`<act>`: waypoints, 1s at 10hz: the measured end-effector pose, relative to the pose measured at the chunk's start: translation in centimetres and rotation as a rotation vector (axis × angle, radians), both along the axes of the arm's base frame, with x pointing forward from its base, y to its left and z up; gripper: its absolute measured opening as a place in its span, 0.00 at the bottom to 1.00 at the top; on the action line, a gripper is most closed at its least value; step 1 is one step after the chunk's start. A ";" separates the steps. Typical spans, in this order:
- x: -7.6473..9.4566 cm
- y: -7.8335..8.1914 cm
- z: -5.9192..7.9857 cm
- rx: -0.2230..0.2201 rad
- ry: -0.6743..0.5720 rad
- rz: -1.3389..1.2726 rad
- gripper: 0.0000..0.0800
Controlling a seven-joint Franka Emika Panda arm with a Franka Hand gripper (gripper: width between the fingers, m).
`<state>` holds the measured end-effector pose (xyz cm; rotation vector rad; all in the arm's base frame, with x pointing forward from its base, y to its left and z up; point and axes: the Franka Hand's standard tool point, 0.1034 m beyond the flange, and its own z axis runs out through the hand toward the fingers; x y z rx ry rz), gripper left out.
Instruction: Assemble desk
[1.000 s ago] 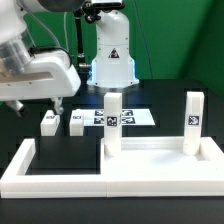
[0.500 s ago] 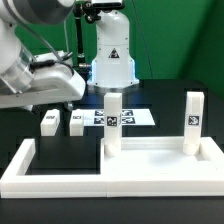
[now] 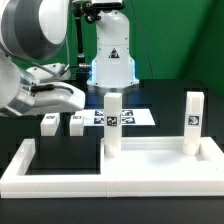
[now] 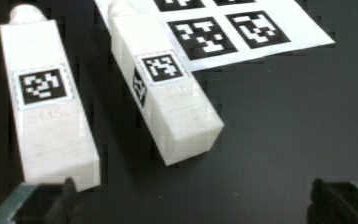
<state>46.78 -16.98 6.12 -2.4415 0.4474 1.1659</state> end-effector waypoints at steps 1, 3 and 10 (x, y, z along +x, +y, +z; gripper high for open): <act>0.0 0.0 0.0 -0.001 -0.001 0.000 0.81; -0.5 0.5 -0.7 -0.007 -0.001 0.005 0.81; -2.3 3.6 -2.6 -0.023 0.017 0.039 0.81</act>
Offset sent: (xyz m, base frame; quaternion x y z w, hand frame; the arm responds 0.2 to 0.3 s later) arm -0.0403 0.0245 -0.0120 -0.0274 -0.0203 0.0319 0.9989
